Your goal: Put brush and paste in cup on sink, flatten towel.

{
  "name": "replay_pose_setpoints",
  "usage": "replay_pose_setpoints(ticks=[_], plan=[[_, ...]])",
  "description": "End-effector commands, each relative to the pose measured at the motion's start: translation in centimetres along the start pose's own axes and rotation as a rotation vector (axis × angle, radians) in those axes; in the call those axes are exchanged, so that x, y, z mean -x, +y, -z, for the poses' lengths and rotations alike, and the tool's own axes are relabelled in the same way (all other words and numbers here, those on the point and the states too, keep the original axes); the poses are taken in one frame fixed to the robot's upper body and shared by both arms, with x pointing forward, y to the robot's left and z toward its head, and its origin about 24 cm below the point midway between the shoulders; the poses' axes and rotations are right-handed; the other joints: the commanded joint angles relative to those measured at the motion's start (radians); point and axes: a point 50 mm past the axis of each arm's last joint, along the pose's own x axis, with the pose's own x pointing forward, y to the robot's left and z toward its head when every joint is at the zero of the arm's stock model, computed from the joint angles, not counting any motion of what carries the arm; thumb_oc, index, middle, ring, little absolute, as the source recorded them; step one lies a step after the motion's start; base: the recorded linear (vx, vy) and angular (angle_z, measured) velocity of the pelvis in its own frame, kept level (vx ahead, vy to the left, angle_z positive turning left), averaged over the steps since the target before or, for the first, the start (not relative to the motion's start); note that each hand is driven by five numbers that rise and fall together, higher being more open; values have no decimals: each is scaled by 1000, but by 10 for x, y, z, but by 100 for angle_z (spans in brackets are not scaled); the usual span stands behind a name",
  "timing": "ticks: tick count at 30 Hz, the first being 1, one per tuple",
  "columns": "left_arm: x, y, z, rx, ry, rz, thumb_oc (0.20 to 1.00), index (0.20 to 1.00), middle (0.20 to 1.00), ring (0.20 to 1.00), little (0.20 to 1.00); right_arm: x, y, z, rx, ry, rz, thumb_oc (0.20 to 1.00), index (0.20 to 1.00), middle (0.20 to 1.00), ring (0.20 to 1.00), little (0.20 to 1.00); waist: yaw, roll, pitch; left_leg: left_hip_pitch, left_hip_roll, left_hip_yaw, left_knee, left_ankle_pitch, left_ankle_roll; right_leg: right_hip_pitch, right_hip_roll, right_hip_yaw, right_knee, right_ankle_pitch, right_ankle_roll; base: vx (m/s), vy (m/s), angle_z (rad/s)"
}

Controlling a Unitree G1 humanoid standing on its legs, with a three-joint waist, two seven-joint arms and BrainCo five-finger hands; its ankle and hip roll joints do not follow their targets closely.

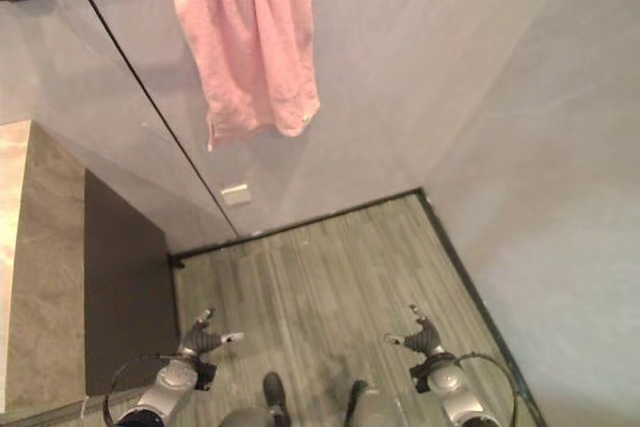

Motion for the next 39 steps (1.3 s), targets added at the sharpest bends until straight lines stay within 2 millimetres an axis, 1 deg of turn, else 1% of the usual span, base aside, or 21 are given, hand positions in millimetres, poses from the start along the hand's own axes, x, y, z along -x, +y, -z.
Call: replay_pose_setpoints(ticks=[1, 3, 4, 5, 9, 11, 13, 20, 21, 23, 24, 26, 27, 28, 31, 33, 34, 35, 36, 37, 39], plan=[[1, 14, 4, -51, -11, -28, 1000, 1000, 1000, 1000, 1000, -1, 4, -14, -55, -63, -5, 1000, 1000, 1000, 1000, 1000, -20, 4, 16, 7, -20, -12, 2, 22, -11, -15, 62, 53, -114, 192, 49, 309, 123, -3], [1, 12, 6, -49, -3, -24, 1000, 1000, 1000, 1000, 1000, 1, 1, -8, -51, -46, 6, 1000, 1000, 1000, 1000, 1000, -29, -5, 27, 29, -35, -27, -16, 12, -21, -21, 34, 14, -263, 184, 40, 288, 19, 5], [1, 11, 5, -53, -4, -19, 1000, 1000, 1000, 1000, 1000, 1, 0, -6, -48, -37, 10, 1000, 1000, 1000, 1000, 1000, -37, -9, 30, 31, -38, -42, -17, 7, -28, -35, 48, 42, -348, 187, 37, 208, -26, 13], [1, 11, 5, -53, -5, -19, 1000, 1000, 1000, 1000, 1000, 1, 0, -6, -49, -37, 10, 1000, 1000, 1000, 1000, 1000, -37, -9, 28, 28, -37, -42, -16, 8, -29, -35, 50, 41, -353, 191, 36, 174, -46, 17], [0, 12, 3, -43, -10, -26, 1000, 1000, 1000, 1000, 1000, 3, 2, -3, -50, -34, 2, 1000, 1000, 1000, 1000, 1000, -61, -27, 31, 64, -42, -89, -34, -17, -49, -78, 69, 145, -550, 250, 59, 287, -60, 33], [0, 11, 4, -32, -9, -30, 1000, 1000, 1000, 1000, 1000, 4, 3, -1, -47, -29, -3, 1000, 1000, 1000, 1000, 1000, -66, -30, 34, 76, -43, -103, -36, -28, -52, -88, 75, 150, -567, 261, 63, 273, -38, 40], [1, 7, 6, -30, -3, -17, 1000, 1000, 1000, 1000, 1000, 7, 5, 5, -44, -8, -13, 1000, 1000, 1000, 1000, 1000, -62, -41, 33, 98, -57, -124, -41, -41, -55, -71, 79, 80, -573, 268, 60, 306, -56, 51], [7, -9, 16, 8, 41, 26, 1000, 1000, 1000, 1000, 1000, 9, -1, 24, -26, 72, -5, 1000, 1000, 1000, 1000, 1000, -63, -26, 0, 105, -35, -179, -8, -41, -83, -23, 136, 63, -593, 244, 26, 295, -88, 22], [7, -12, 14, 0, 34, 41, 1000, 1000, 1000, 1000, 1000, 8, -6, 25, -7, 71, 9, 1000, 1000, 1000, 1000, 1000, -62, -23, -1, 84, -24, -185, 60, -36, -95, -17, 139, 50, -584, 225, 13, 224, -114, 42], [5, -17, 2, -32, -20, 70, 1000, 1000, 1000, 1000, 1000, 8, -21, 21, -9, 47, 56, 1000, 1000, 1000, 1000, 1000, -63, -37, 23, -19, 9, -145, 335, 18, -152, 35, 137, 17, -576, 184, -25, 225, -143, 55], [5, -16, 2, -33, -20, 70, 1000, 1000, 1000, 1000, 1000, 8, -21, 21, -10, 46, 56, 1000, 1000, 1000, 1000, 1000, -65, -39, 19, -25, 6, -147, 335, 21, -151, 31, 134, 15, -576, 185, -25, 116, -113, 69], [4, -14, -6, -31, -56, 71, 1000, 1000, 1000, 1000, 1000, 9, -24, 23, -10, 47, 59, 1000, 1000, 1000, 1000, 1000, -58, -60, 34, -71, 47, -102, 546, 65, -174, 72, 141, -4, -574, 151, -64, 168, -154, 39], [2, -11, -13, -30, -83, 66, 1000, 1000, 1000, 1000, 1000, 12, -24, 29, 2, 72, 59, 1000, 1000, 1000, 1000, 1000, -49, -78, 41, -89, 77, -73, 636, 84, -168, 101, 145, -8, -571, 127, -85, 221, -154, 3], [1, -10, -16, -31, -92, 63, 1000, 1000, 1000, 1000, 1000, 13, -24, 34, 12, 93, 63, 1000, 1000, 1000, 1000, 1000, -44, -76, 45, -101, 98, -69, 678, 83, -169, 118, 156, -7, -574, 118, -92, 227, -101, -12], [0, -6, -20, -30, -108, 45, 1000, 1000, 1000, 1000, 1000, 16, -23, 45, 35, 142, 64, 1000, 1000, 1000, 1000, 1000, -42, -78, 38, -151, 143, -55, 621, 81, -160, 150, 150, -6, -586, 104, -76, 173, 53, -8], [-1, -4, -20, -32, -108, 34, 1000, 1000, 1000, 1000, 1000, 16, -23, 46, 41, 145, 61, 1000, 1000, 1000, 1000, 1000, -36, -79, 36, -167, 143, -72, 572, 65, -153, 161, 144, 1, -589, 99, -66, 147, 163, 0], [-3, 3, -21, -34, -108, 7, 1000, 1000, 1000, 1000, 1000, 16, -23, 47, 50, 150, 58, 1000, 1000, 1000, 1000, 1000, -26, -69, 27, -177, 154, -124, 382, 44, -143, 172, 134, 21, -586, 89, -43, 231, 326, -4], [-3, 6, -19, -36, -103, -7, 1000, 1000, 1000, 1000, 1000, 17, -23, 48, 55, 152, 57, 1000, 1000, 1000, 1000, 1000, -22, -54, 22, -168, 180, -136, 213, 85, -160, 179, 126, 28, -579, 68, -31, 301, 395, -19], [-3, 6, -20, -33, -105, -9, 1000, 1000, 1000, 1000, 1000, 17, -23, 49, 57, 155, 57, 1000, 1000, 1000, 1000, 1000, -18, -49, 18, -153, 184, -162, 150, 101, -163, 179, 118, 43, -573, 65, -25, 263, 363, -30], [-3, 7, -19, -32, -98, -19, 1000, 1000, 1000, 1000, 1000, 17, -25, 49, 58, 153, 63, 1000, 1000, 1000, 1000, 1000, -11, -28, 11, -179, 196, -199, 71, 165, -176, 184, 117, 48, -568, 55, -21, 166, 203, -38], [-4, 8, -19, -36, -96, -20, 1000, 1000, 1000, 1000, 1000, 16, -29, 48, 54, 153, 77, 1000, 1000, 1000, 1000, 1000, -26, -11, 6, -154, 198, -187, 40, 171, -185, 197, 101, 61, -538, 34, -19, 205, 312, -49]])
